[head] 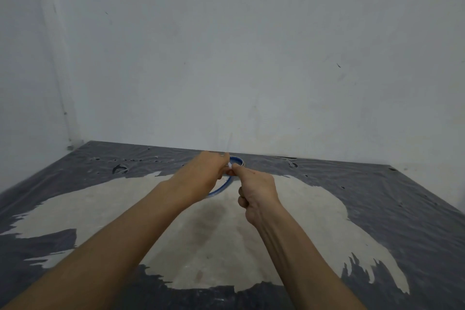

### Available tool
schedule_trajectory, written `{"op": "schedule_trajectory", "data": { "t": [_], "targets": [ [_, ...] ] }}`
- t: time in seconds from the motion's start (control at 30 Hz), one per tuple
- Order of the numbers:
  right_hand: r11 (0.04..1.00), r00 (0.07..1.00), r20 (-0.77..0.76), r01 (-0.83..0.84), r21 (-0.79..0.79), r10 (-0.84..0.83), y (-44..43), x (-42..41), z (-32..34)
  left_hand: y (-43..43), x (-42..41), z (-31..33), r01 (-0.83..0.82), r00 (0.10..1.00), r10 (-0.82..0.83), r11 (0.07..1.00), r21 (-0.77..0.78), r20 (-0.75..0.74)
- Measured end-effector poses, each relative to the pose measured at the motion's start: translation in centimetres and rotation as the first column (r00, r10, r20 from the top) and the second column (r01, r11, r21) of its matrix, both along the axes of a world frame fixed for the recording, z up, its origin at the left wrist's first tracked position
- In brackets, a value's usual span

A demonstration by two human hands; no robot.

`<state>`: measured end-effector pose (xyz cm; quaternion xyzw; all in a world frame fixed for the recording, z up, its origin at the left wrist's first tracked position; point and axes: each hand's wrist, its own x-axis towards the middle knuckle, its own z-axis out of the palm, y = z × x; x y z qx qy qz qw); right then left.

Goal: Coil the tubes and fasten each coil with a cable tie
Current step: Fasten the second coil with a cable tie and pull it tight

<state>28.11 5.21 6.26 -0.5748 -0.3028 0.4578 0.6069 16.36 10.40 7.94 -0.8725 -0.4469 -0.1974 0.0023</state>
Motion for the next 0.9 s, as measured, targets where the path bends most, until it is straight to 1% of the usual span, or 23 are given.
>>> {"op": "schedule_trajectory", "data": {
  "t": [0.07, 0.1, 0.17, 0.23, 0.33, 0.37, 0.4, 0.43, 0.47, 0.53, 0.57, 0.6, 0.63, 0.67, 0.7, 0.73, 0.8, 0.87, 0.9],
  "targets": [
    [0.999, 0.998, 0.060, 0.008, -0.038, -0.006, -0.1, 0.2, 0.4, 0.3, 0.1, -0.5, 0.001, 1.000, 0.000, 1.000, 0.026, -0.025],
    [0.999, 0.995, 0.099, 0.013, -0.051, -0.008, -0.1, 0.3, 0.6, 0.4, 0.1, -0.9, 0.003, 0.998, -0.001, 0.999, 0.044, -0.063],
    [0.999, 0.980, 0.201, 0.020, -0.049, -0.009, 0.1, 0.4, 0.8, 0.7, 0.0, -1.5, 0.001, 0.996, 0.005, 0.998, 0.066, -0.090],
    [1.000, 0.945, 0.326, -0.002, -0.009, 0.005, 0.1, 0.5, 0.5, 0.7, 0.0, -1.6, 0.004, 1.000, -0.003, 1.000, 0.030, -0.020],
    [0.994, 0.854, 0.517, -0.102, 0.049, 0.062, -0.1, 1.0, 0.0, 0.1, -0.1, -1.1, 0.025, 0.985, -0.010, 0.996, -0.088, 0.173],
    [0.989, 0.838, 0.538, -0.137, 0.046, 0.091, -0.3, 1.2, 0.1, -0.1, -0.3, -1.2, 0.034, 0.973, -0.005, 0.992, -0.120, 0.233],
    [0.987, 0.850, 0.514, -0.158, 0.041, 0.115, -0.4, 1.5, 0.2, -0.3, -0.5, -1.2, 0.035, 0.954, 0.016, 0.986, -0.162, 0.300],
    [0.988, 0.882, 0.458, -0.150, 0.044, 0.114, -0.5, 1.8, 0.3, -0.3, -0.7, -1.4, 0.042, 0.923, 0.046, 0.974, -0.221, 0.381],
    [0.992, 0.915, 0.396, -0.110, 0.064, 0.076, -0.4, 2.2, 0.3, -0.4, -0.9, -1.6, 0.072, 0.869, 0.093, 0.948, -0.311, 0.486],
    [0.994, 0.948, 0.317, -0.011, 0.108, -0.024, -0.1, 3.1, -0.1, -0.5, -1.0, -1.7, 0.204, 0.706, 0.226, 0.843, -0.498, 0.672],
    [0.995, 0.947, 0.319, -0.010, 0.102, -0.024, -0.1, 3.4, -0.4, -0.7, -1.1, -1.6, 0.282, 0.626, 0.287, 0.783, -0.554, 0.725],
    [0.995, 0.940, 0.339, -0.055, 0.085, 0.023, -0.1, 3.7, -0.7, -0.9, -1.1, -1.4, 0.349, 0.562, 0.336, 0.733, -0.585, 0.756],
    [0.989, 0.937, 0.334, -0.135, 0.066, 0.105, -0.2, 3.9, -1.0, -0.9, -1.1, -1.3, 0.400, 0.515, 0.370, 0.695, -0.598, 0.773],
    [0.975, 0.939, 0.288, -0.215, 0.059, 0.189, -0.3, 4.0, -1.2, -1.0, -1.1, -1.1, 0.430, 0.484, 0.391, 0.673, -0.602, 0.783],
    [0.961, 0.946, 0.211, -0.268, 0.073, 0.248, -0.5, 4.0, -1.1, -1.0, -1.1, -1.0, 0.443, 0.465, 0.402, 0.666, -0.600, 0.789],
    [0.954, 0.955, 0.120, -0.283, 0.103, 0.270, -0.6, 4.0, -1.0, -1.0, -1.0, -1.0, 0.446, 0.455, 0.406, 0.667, -0.597, 0.793],
    [0.959, 0.969, 0.000, -0.244, 0.146, 0.247, -0.5, 4.0, -0.8, -0.9, -1.0, -1.2, 0.425, 0.457, 0.400, 0.686, -0.590, 0.794],
    [0.962, 0.970, -0.045, -0.232, 0.140, 0.241, -0.3, 4.1, -0.6, -1.0, -1.1, -1.3, 0.376, 0.505, 0.366, 0.721, -0.582, 0.781],
    [0.963, 0.969, -0.036, -0.238, 0.127, 0.245, -0.2, 4.1, -0.5, -1.1, -1.2, -1.3, 0.351, 0.530, 0.351, 0.738, -0.577, 0.772]
  ]
}}
